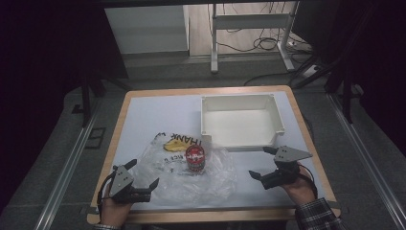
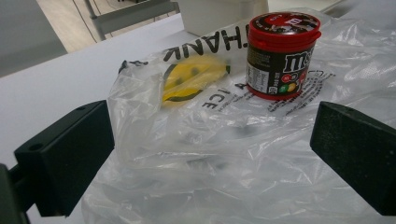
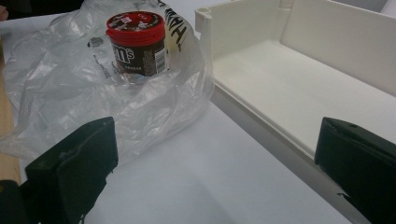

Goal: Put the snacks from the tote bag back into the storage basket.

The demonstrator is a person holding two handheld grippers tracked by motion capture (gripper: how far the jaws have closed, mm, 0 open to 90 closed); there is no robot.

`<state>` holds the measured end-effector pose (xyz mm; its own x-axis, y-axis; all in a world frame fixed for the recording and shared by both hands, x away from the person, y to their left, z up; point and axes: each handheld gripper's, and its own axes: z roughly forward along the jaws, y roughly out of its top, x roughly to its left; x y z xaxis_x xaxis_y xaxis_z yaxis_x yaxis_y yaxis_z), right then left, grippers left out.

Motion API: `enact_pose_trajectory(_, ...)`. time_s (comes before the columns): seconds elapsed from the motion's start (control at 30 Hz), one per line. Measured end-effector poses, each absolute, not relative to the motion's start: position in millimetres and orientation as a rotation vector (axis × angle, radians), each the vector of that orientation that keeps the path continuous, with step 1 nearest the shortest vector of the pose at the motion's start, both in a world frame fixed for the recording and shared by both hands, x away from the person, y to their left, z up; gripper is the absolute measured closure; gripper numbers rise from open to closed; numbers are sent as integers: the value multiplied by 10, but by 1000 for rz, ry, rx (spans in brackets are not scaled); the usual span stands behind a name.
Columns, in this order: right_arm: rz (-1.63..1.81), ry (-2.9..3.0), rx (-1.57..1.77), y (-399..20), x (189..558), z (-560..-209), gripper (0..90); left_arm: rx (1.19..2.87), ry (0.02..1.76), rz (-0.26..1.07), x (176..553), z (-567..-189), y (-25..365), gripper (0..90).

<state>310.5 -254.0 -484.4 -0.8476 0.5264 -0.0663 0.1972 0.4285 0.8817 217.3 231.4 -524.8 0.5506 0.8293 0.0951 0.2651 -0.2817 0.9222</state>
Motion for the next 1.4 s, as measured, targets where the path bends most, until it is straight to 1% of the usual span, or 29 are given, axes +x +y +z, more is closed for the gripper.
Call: enact_pose_trajectory(1.4,1416,2421,550,-2279,3163,-4850,0,1830,900,720,2178,-5256,2296,0)
